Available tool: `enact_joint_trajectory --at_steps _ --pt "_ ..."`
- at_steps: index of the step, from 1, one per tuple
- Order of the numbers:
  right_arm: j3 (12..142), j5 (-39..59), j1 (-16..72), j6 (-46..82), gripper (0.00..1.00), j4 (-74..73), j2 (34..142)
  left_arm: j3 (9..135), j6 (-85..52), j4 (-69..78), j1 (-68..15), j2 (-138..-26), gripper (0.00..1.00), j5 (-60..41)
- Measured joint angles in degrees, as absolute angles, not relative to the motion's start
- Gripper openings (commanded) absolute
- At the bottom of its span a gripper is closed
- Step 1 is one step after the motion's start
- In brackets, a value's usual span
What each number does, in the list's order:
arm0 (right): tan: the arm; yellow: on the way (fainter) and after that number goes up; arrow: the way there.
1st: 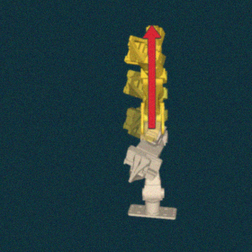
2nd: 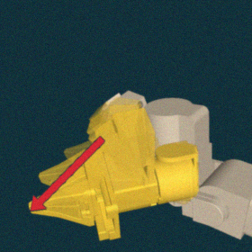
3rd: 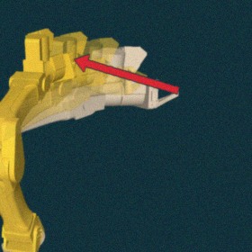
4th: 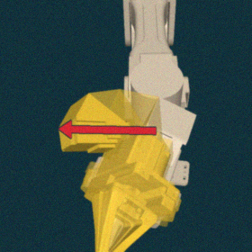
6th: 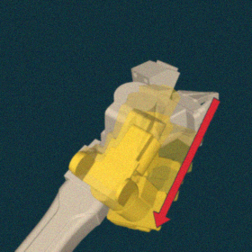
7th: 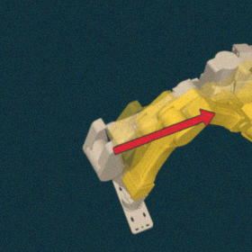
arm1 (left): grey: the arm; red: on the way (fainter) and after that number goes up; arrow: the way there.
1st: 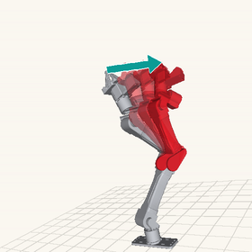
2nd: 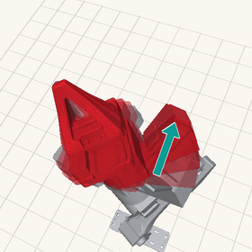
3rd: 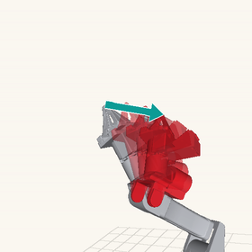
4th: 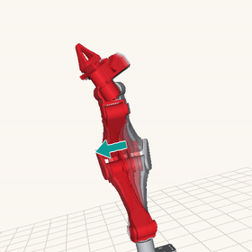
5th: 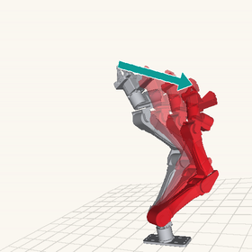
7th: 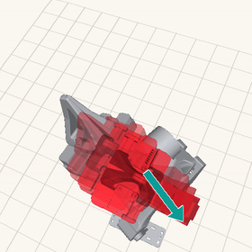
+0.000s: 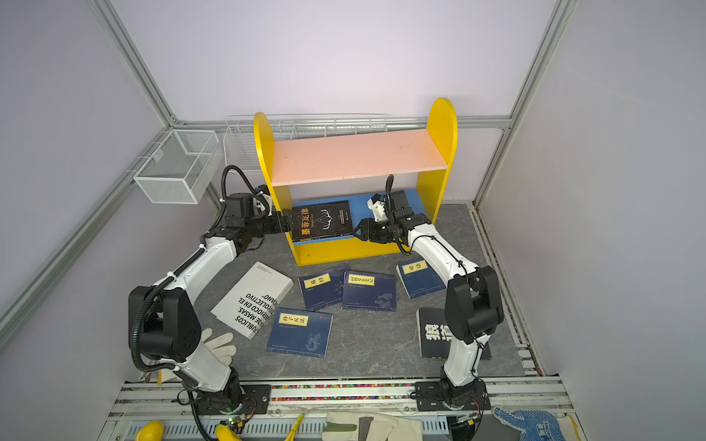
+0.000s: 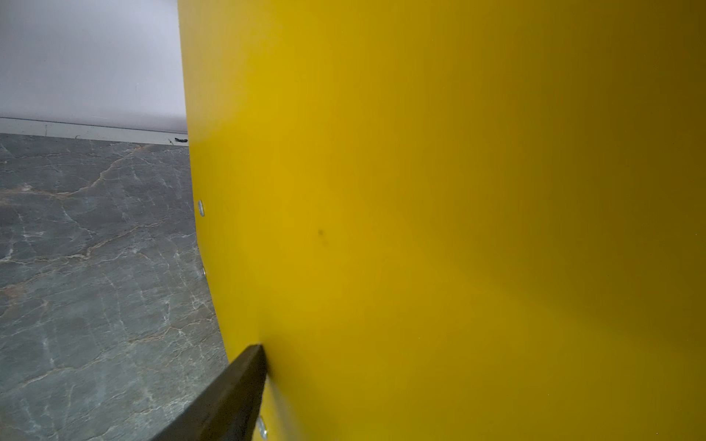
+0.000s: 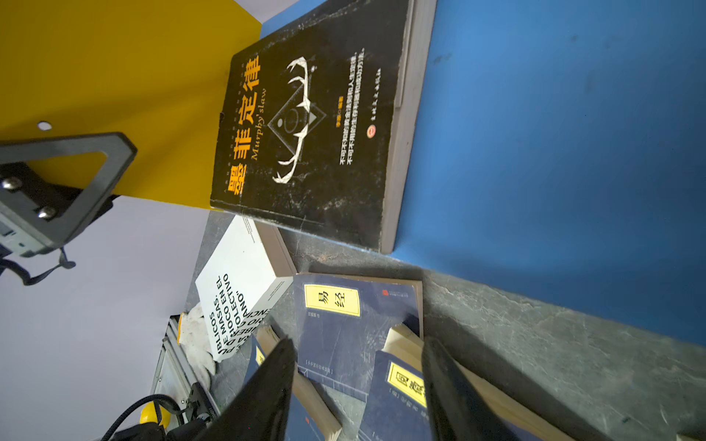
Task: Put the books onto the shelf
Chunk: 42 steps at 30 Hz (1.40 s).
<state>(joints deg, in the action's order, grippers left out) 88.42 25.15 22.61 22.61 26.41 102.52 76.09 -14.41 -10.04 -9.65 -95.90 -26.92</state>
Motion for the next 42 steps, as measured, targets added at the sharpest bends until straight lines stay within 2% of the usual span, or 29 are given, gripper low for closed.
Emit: enact_joint_trajectory --at_steps 11,21,27,34,37,42 --pt "83.72 23.99 24.47 22.70 0.58 24.05 94.04 75.90 -15.11 -11.31 -8.67 -95.11 0.81 -26.74" --pt "74.22 22.41 25.41 23.33 0.60 24.08 88.25 71.99 -16.95 -12.10 -3.51 -90.30 0.87 -19.55" --pt "69.56 21.58 25.61 23.77 0.64 23.44 84.88 66.78 -20.75 -2.83 -1.52 -85.80 0.89 -20.84" --pt "61.91 18.28 25.65 25.06 0.66 22.68 82.46 56.86 -25.28 6.31 -0.14 -73.23 0.91 -26.11" --pt "58.11 15.92 25.67 26.13 0.67 22.50 80.75 53.04 -26.30 6.37 -3.05 -67.46 0.91 -27.11" --pt "53.56 10.31 25.65 27.33 0.77 22.39 75.92 48.42 -26.57 1.41 -16.45 -60.03 0.91 -26.30"
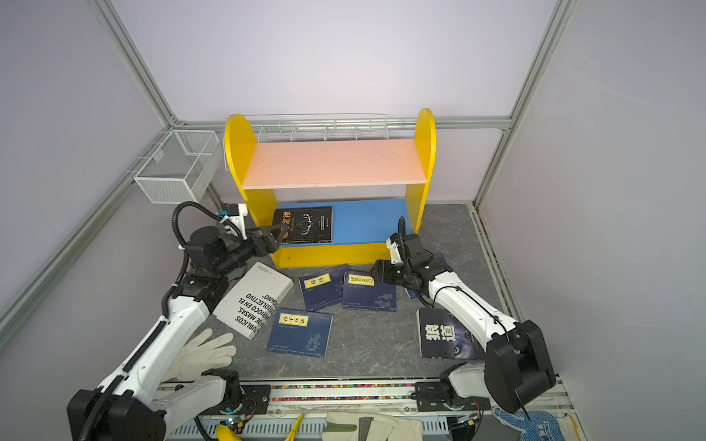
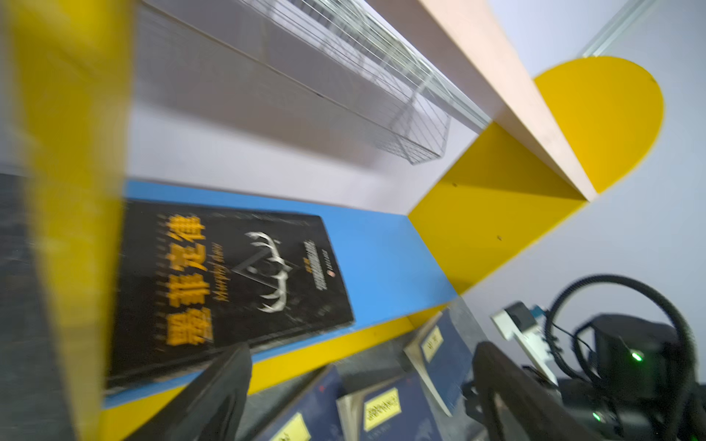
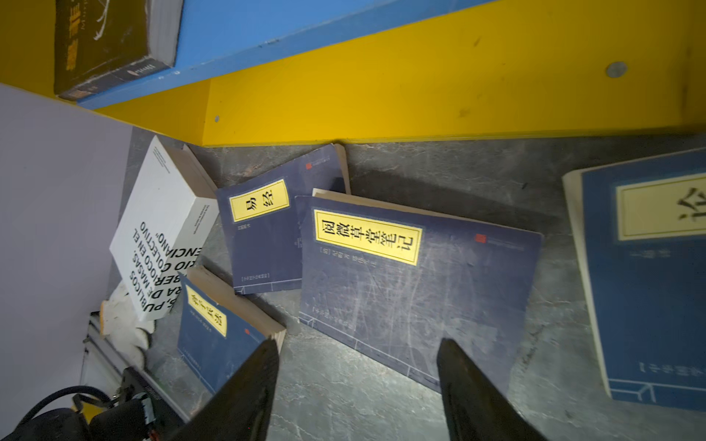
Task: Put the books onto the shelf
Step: 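Release the black book and move both grippers down toward the blue books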
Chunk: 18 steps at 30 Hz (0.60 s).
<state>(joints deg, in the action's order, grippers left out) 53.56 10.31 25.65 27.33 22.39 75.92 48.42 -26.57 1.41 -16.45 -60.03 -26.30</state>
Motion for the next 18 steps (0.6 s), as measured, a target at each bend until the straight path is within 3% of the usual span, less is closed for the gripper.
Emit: enact_joint_trajectory --at_steps 2,6,7,18 --pt "51.64 8.84 25.65 28.05 0.88 21.74 74.32 45.50 -27.42 0.27 -21.78 -58.26 0.91 -25.10" --pt "46.37 6.46 25.67 29.12 0.98 20.45 73.32 37.87 -30.70 -0.23 -30.74 -58.98 0.93 -21.78" --pt "45.21 5.98 25.65 29.50 1.00 20.01 73.32 36.58 -31.33 -0.10 -32.08 -59.86 0.97 -21.21" --pt "37.82 2.66 25.71 33.39 0.99 10.96 77.67 35.83 -34.22 10.66 -40.51 -83.72 0.99 -16.67"
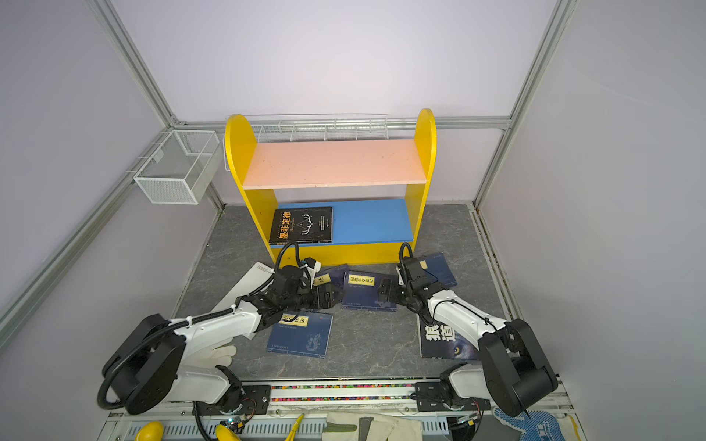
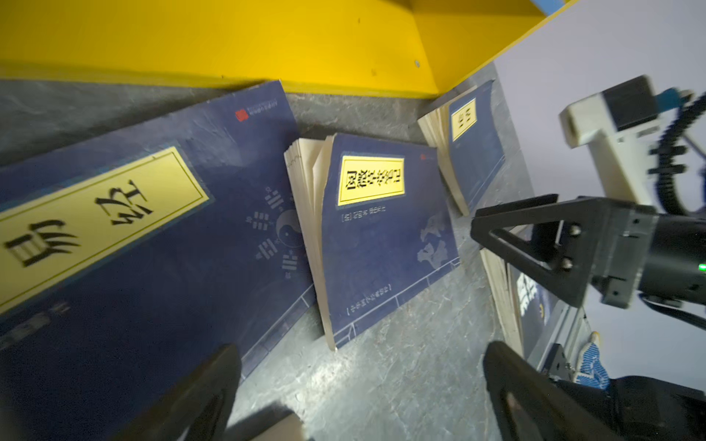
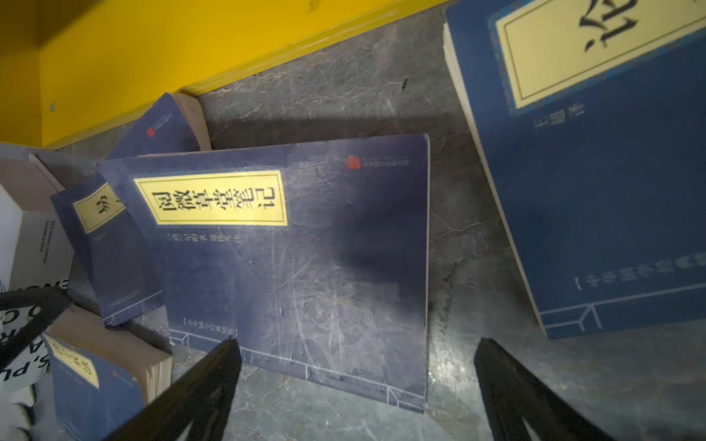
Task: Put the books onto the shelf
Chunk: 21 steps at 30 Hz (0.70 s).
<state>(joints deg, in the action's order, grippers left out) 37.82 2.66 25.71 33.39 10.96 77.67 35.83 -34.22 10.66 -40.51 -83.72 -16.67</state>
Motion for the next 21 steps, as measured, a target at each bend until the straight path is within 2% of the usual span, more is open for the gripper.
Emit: enact_joint_trajectory --at_steps 2,13,21 --pt "37.69 2.57 25.71 33.45 0.99 9.30 79.55 37.34 -34.20 11.90 -40.58 -87.81 1.00 -16.12" --pt "38.57 4.89 25.78 34.20 0.86 -4.40 89.36 42.81 -34.92 26.26 -40.58 -101.93 0.99 -13.72" --pt "40.75 7.11 26.39 34.35 0.83 -14.13 95.79 43.42 -37.23 33.50 -40.51 -105.49 0.95 -14.17"
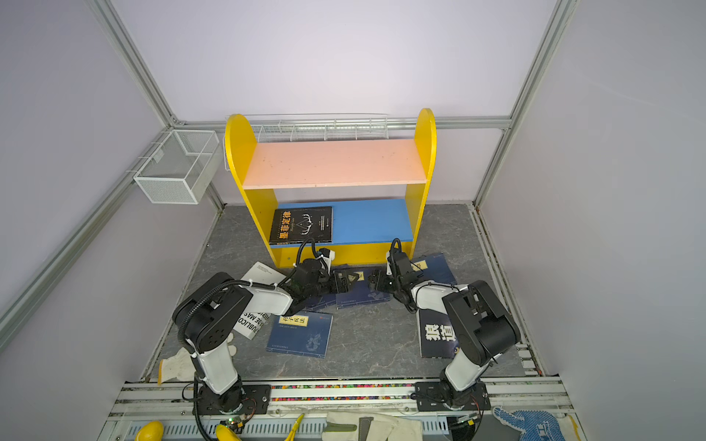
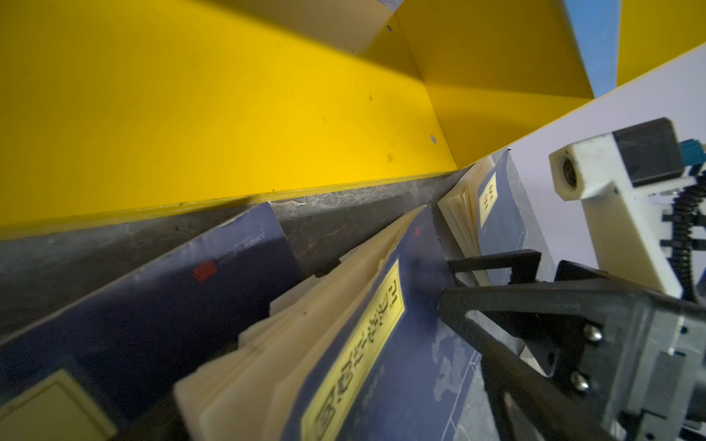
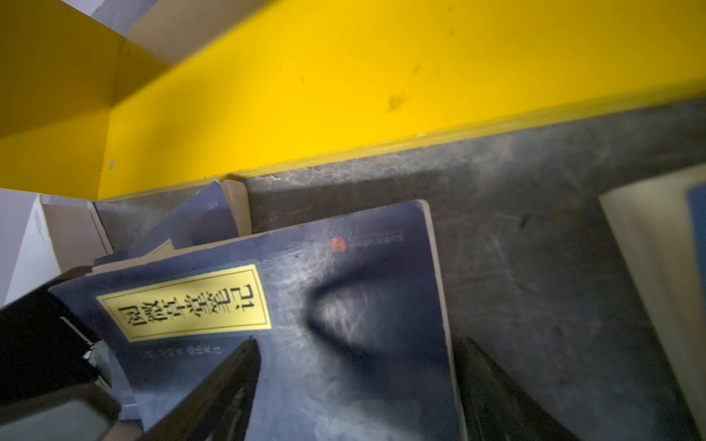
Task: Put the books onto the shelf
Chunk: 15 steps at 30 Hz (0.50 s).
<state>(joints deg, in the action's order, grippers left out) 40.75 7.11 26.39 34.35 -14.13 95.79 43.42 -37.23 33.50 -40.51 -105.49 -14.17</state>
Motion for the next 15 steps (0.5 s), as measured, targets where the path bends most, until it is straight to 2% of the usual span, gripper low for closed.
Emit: enact_joint_trajectory --at_steps 2,9,15 --pt "41.06 7.40 26.39 34.41 0.83 -14.98 96.38 42.92 -37.85 33.95 -40.51 -105.32 0.91 -14.24" --pt "42.30 7.92 26.39 34.52 0.82 -15.55 97.78 40.86 -39.86 30.92 -40.53 -102.45 0.65 -15.68" --pt "42.39 8.49 26.41 34.81 0.81 -15.75 97.86 39.24 -41.28 29.95 -40.53 -96.55 0.58 -16.40"
